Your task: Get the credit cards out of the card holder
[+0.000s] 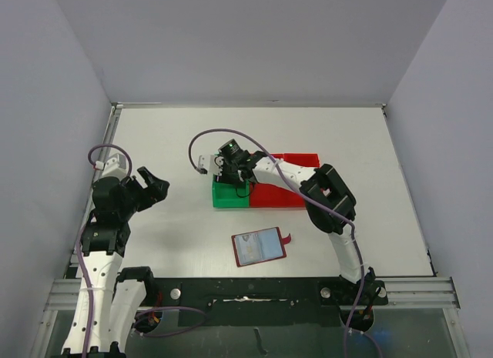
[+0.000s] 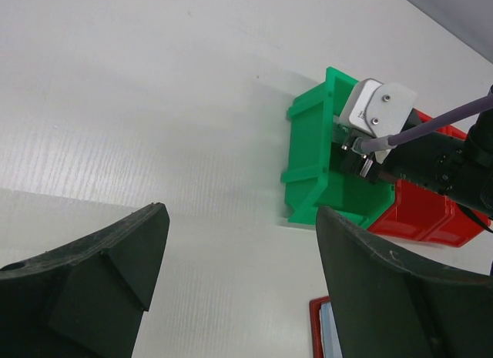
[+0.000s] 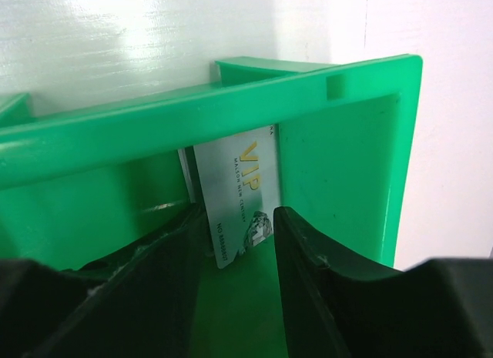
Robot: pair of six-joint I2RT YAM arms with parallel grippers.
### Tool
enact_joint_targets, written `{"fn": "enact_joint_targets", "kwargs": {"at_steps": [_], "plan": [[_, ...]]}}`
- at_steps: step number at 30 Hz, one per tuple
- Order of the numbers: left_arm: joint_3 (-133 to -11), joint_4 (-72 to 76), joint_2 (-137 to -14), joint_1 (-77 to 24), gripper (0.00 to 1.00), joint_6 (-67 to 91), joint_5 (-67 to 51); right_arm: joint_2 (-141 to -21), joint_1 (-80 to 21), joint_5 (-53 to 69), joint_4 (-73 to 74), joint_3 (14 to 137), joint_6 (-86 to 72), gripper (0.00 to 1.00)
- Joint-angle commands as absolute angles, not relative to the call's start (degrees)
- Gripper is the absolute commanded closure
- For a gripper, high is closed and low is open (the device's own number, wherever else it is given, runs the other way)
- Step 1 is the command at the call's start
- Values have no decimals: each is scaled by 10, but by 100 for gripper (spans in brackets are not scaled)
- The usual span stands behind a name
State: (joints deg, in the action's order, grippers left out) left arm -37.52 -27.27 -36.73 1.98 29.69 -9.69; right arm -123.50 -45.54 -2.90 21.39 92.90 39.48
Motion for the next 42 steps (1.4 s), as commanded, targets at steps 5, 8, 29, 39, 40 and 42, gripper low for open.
{"fn": "enact_joint_targets", "kwargs": {"at_steps": [5, 8, 29, 39, 40, 42], "plan": [[-379, -235, -374, 23, 23, 286, -115, -1230, -445, 0, 212, 960, 382, 57], [-379, -235, -373, 23, 23, 286, -112, -1222, -441, 7, 207, 963, 372, 54], [-379, -234, -380, 23, 22, 288, -113, -985, -422, 76, -19, 784, 158, 38], [-379, -225, -396, 23, 22, 287, -131, -697, -394, -73, -137, 500, -108, 14], [-379, -223, -399, 23, 22, 287, -136, -673, -393, -75, -133, 482, -122, 8], [-379, -221, -403, 23, 22, 287, -144, -626, -390, -89, -118, 439, -152, 2]]}}
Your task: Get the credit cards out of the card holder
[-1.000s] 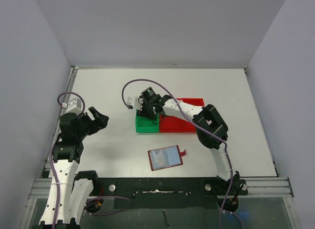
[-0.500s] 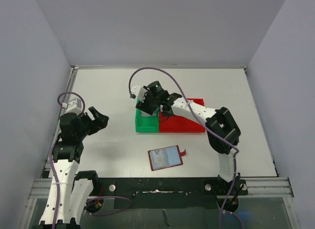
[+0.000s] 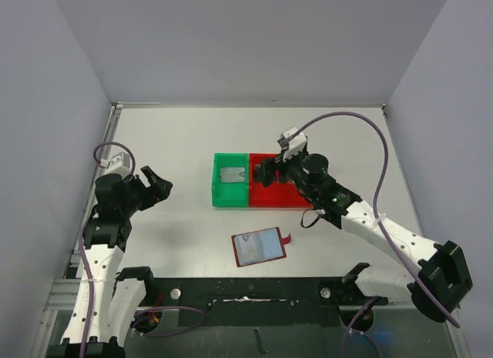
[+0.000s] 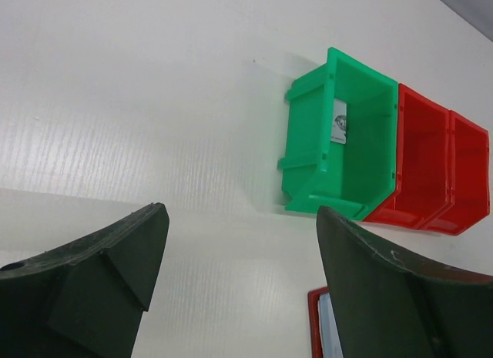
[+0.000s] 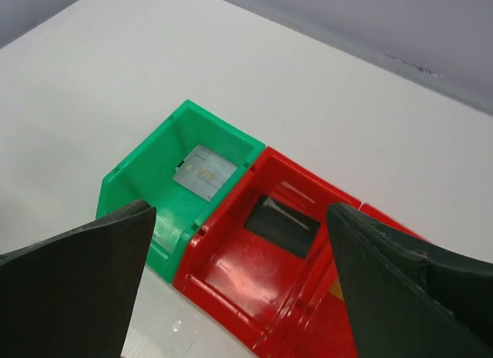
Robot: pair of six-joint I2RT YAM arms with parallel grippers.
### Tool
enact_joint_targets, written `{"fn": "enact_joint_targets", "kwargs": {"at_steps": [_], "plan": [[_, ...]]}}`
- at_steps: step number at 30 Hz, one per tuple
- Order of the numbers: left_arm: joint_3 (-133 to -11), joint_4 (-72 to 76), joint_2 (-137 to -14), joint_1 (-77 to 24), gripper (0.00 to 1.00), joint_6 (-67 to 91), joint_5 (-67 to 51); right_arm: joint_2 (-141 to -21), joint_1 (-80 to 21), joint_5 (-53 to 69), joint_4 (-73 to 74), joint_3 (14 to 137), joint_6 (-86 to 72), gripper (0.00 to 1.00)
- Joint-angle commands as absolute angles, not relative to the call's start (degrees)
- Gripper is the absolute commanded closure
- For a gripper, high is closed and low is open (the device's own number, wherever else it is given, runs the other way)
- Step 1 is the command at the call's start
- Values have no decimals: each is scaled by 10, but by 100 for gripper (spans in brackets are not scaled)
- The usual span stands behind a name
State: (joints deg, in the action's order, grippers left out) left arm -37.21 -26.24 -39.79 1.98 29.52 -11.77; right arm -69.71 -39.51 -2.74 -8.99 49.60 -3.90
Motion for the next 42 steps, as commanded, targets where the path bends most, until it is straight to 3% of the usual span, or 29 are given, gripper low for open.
{"fn": "enact_joint_targets", "kwargs": {"at_steps": [1, 8, 13, 18, 22, 27, 31, 42], "plan": [[-379, -220, -406, 23, 22, 287, -146, -605, -389, -102, -116, 421, -180, 2], [-367, -213, -425, 23, 22, 287, -167, -508, -384, -121, -40, 357, -303, 2], [-365, -211, -427, 23, 22, 286, -166, -485, -385, -69, 9, 323, -400, 2], [-366, -210, -437, 23, 22, 287, -169, -465, -394, 11, -79, 221, -511, 2], [-365, -209, -437, 23, 22, 287, -170, -500, -426, -13, -16, 232, -552, 0], [-364, -208, -437, 23, 22, 288, -169, -575, -514, -81, 40, 286, -544, 9], [-364, -209, -438, 23, 22, 288, -171, -647, -540, -83, 55, 322, -549, 24], [-364, -206, -442, 22, 22, 288, -174, -756, -601, -47, 17, 356, -537, 42]]}}
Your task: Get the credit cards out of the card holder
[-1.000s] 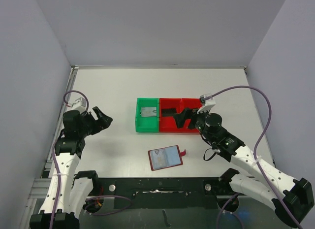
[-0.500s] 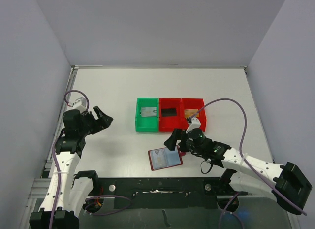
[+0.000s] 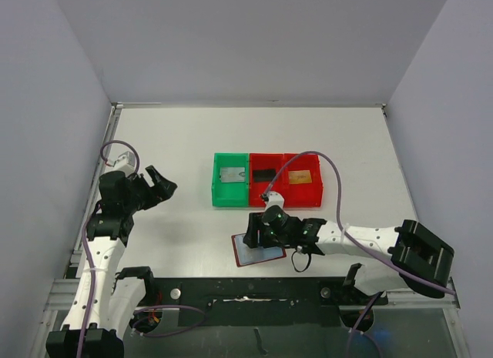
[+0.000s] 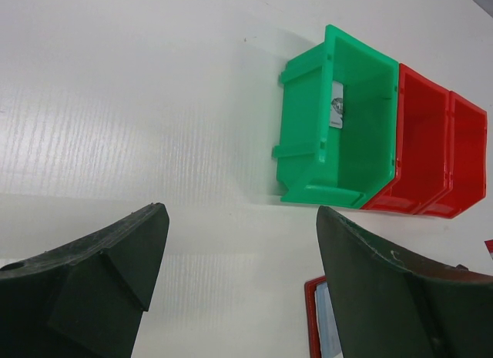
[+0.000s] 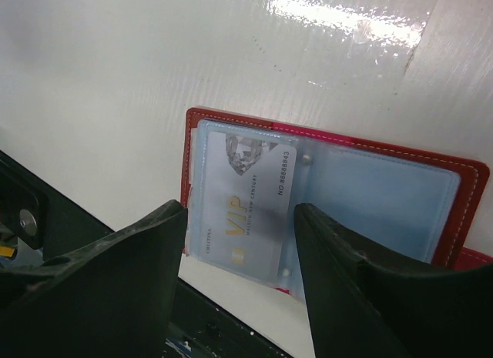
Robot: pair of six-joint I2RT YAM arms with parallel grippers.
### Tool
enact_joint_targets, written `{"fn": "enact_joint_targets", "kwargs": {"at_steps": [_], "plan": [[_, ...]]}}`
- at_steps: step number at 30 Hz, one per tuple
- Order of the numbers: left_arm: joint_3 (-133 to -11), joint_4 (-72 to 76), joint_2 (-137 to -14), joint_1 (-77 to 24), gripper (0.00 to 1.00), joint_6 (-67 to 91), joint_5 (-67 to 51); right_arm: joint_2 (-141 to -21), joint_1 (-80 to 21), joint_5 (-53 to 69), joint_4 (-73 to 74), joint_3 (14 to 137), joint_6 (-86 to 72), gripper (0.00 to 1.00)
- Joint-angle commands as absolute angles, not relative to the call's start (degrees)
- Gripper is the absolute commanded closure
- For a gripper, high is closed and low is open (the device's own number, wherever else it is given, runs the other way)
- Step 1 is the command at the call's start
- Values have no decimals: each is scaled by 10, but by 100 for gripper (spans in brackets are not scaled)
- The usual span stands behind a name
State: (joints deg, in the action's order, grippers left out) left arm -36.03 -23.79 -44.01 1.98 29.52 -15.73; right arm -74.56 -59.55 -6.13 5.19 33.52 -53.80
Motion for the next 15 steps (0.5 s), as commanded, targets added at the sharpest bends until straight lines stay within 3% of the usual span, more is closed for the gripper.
{"fn": "enact_joint_targets", "kwargs": {"at_steps": [1, 9, 11, 15], "plan": [[-364, -205, -445, 22, 22, 287, -179, -760, -601, -40, 10, 353, -538, 43], [-374, -217, -461, -13, 23, 327, -217, -778, -594, -17, 7, 328, -554, 53], [-358, -200, -446, -48, 23, 384, -207, -777, -586, -4, -5, 316, -558, 59], [-308, -158, -429, -164, 25, 466, -154, -770, -562, 21, -26, 287, -570, 59]]}}
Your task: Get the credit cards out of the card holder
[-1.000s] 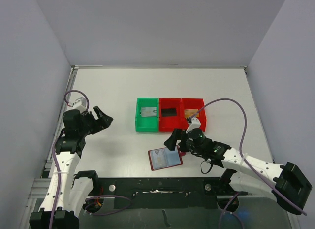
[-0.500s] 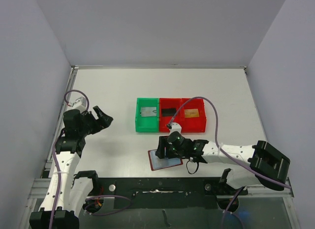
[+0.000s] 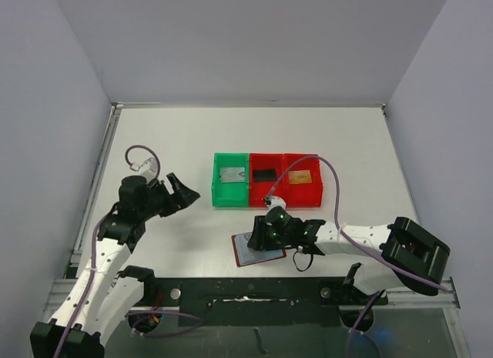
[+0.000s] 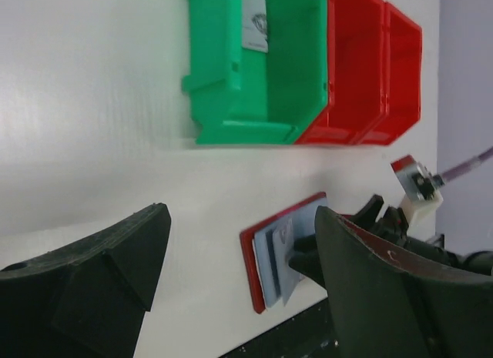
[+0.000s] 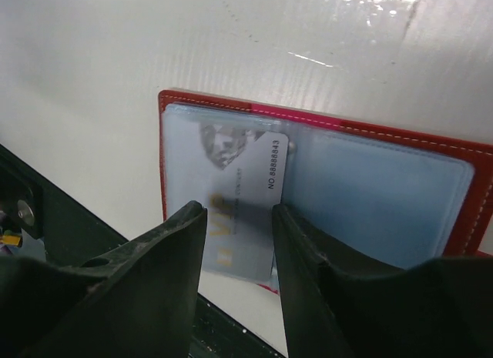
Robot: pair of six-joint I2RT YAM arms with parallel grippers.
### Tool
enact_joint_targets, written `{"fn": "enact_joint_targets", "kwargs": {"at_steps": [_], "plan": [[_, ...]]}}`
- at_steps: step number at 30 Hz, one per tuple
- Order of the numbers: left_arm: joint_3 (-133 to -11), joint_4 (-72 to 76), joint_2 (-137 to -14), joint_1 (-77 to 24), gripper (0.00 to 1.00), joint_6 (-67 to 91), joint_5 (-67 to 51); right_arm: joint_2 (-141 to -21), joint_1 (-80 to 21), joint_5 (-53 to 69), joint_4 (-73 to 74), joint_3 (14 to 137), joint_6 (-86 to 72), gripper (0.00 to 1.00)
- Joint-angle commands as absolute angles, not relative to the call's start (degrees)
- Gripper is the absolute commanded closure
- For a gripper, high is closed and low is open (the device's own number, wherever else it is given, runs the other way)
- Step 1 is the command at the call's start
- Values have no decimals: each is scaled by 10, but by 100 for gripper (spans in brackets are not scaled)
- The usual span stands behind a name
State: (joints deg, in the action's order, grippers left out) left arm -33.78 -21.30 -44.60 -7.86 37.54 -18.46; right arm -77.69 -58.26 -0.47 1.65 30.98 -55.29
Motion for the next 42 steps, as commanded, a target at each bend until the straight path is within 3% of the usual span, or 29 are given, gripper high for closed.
{"fn": "enact_joint_targets", "kwargs": {"at_steps": [1, 6, 15, 25, 31, 42], "plan": [[-303, -156, -431, -198, 26, 475, -133, -768, -557, 26, -30, 282, -571, 59], [-296, -143, -467, -345, 33, 512, -44, -765, -539, 52, -54, 261, -581, 59], [-282, -59, -570, -474, 57, 556, -21, -736, -517, 76, -90, 231, -603, 62], [-292, -12, -641, -516, 58, 572, -17, -674, -495, 55, 34, 299, -582, 59], [-292, 8, -666, -524, 58, 577, -27, -723, -488, 106, -14, 278, -586, 60], [-305, 26, -706, -540, 64, 570, -55, -783, -487, 71, 28, 275, -600, 72]]}}
